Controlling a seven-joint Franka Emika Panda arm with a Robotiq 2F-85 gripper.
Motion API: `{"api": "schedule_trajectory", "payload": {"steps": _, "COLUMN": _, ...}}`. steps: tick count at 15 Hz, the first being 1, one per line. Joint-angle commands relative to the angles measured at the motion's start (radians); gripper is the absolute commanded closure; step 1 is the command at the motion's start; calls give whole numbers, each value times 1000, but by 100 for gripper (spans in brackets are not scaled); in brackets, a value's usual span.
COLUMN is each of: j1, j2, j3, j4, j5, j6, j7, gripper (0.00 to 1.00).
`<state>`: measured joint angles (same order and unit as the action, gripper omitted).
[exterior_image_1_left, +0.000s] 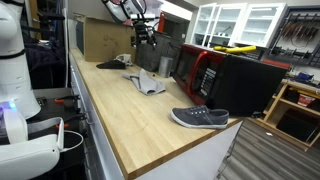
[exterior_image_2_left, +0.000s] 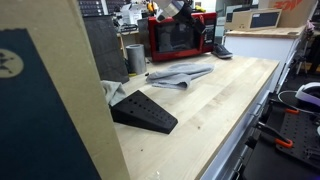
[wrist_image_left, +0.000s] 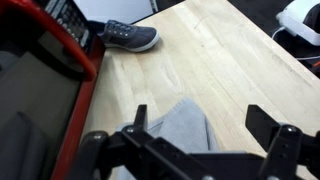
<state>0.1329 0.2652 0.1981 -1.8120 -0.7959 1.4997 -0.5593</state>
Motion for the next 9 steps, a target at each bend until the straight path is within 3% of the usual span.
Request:
{"api": "schedule_trajectory", "payload": {"steps": 1, "j1": -54, "j2": -11, "j3": -49, "j4": 1, "j5": 131, "j6": -13, "j7": 30, "gripper": 0}}
{"api": "schedule_trajectory", "payload": {"steps": 9, "j1": -138, "j2": 64, "j3": -128, "j4": 89, "j5": 493, "j6": -18, "j7": 81, "gripper": 0}}
